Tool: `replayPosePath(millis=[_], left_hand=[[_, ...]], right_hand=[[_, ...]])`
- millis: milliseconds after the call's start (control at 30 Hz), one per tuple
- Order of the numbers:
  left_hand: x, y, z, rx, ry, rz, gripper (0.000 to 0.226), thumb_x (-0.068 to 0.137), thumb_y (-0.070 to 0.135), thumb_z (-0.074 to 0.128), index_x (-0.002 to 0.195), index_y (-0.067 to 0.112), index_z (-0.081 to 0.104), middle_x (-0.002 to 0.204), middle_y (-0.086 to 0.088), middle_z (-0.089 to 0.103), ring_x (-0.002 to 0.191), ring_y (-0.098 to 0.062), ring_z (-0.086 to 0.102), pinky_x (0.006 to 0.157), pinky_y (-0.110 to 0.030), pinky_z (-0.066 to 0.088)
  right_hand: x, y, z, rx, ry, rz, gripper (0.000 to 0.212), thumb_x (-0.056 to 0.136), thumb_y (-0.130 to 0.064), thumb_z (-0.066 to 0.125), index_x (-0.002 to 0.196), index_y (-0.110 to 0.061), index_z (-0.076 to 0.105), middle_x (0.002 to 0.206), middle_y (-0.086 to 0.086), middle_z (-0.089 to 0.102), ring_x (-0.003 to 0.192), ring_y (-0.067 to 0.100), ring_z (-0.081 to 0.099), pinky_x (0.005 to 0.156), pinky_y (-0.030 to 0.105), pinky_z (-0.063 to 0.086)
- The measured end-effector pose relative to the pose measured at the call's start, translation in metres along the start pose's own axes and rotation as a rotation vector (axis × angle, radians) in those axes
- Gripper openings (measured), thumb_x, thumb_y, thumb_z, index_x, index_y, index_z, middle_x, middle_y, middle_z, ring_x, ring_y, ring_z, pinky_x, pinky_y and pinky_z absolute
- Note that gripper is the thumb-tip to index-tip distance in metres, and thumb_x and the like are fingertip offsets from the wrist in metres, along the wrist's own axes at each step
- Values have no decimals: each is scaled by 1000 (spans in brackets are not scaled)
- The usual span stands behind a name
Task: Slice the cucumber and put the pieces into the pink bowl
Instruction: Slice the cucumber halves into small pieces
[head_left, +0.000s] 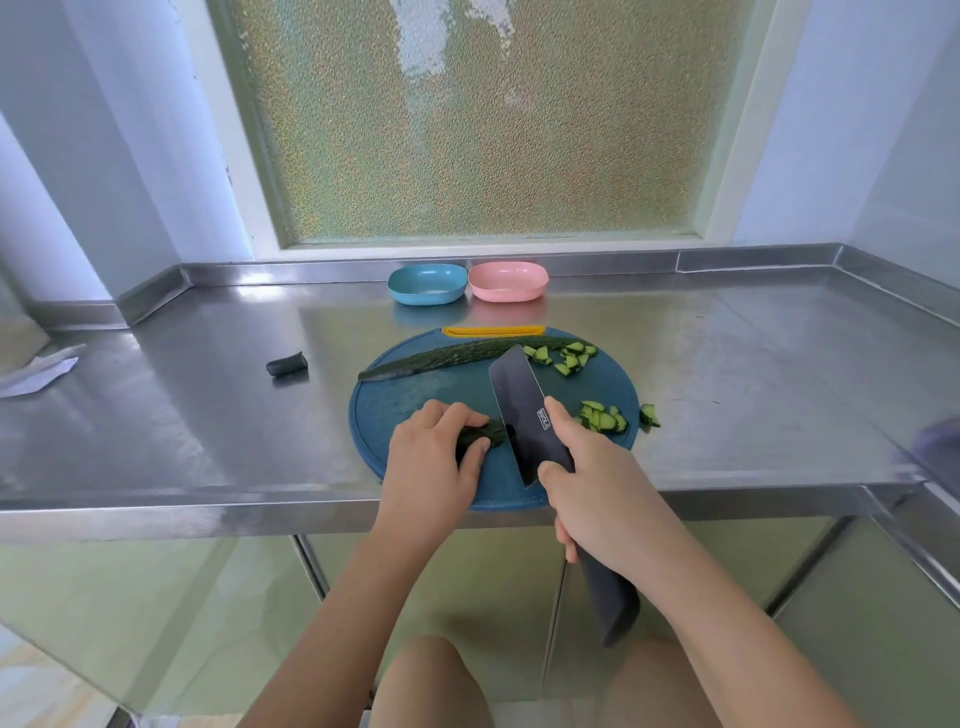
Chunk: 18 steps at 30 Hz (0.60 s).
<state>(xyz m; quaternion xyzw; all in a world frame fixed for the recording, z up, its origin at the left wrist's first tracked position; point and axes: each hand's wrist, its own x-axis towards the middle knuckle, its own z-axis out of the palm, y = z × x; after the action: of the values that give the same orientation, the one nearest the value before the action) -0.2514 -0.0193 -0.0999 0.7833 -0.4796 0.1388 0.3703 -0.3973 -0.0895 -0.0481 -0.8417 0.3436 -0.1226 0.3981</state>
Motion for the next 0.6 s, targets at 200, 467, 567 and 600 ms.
replayPosePath(millis=[200,467,567,600], left_hand=[[1,0,0,10,-8,-12,16,83,16,66,99,15,65,94,-4,59,84,-24,56,81,-37,42],[0,1,-1,12,-20,-13,16,84,16,65,100,16,65,93,-4,59,84,-23,55,80,-37,43],[-1,1,-1,4,-14,-9,14,84,17,65,98,17,65,91,-2,58,82,-22,55,80,-35,42],[-1,1,-1,4,-12,-10,14,84,17,65,98,17,65,92,-1,58,82,-21,55,80,-34,42]], right_hand=[[2,-6,4,-158,13,-15,69,98,-13,36,153,-34,0,82,7,63,52,14,54,67,36,57],[13,-16,8,-191,-46,46,73,97,-10,38,153,-31,-3,116,13,57,70,24,60,73,41,58],[5,-9,6,-183,-38,46,71,98,-11,38,152,-33,-2,110,10,60,67,21,60,71,39,58],[2,-7,5,-174,-34,46,70,98,-12,37,152,-35,-1,105,9,62,59,18,60,66,36,59]])
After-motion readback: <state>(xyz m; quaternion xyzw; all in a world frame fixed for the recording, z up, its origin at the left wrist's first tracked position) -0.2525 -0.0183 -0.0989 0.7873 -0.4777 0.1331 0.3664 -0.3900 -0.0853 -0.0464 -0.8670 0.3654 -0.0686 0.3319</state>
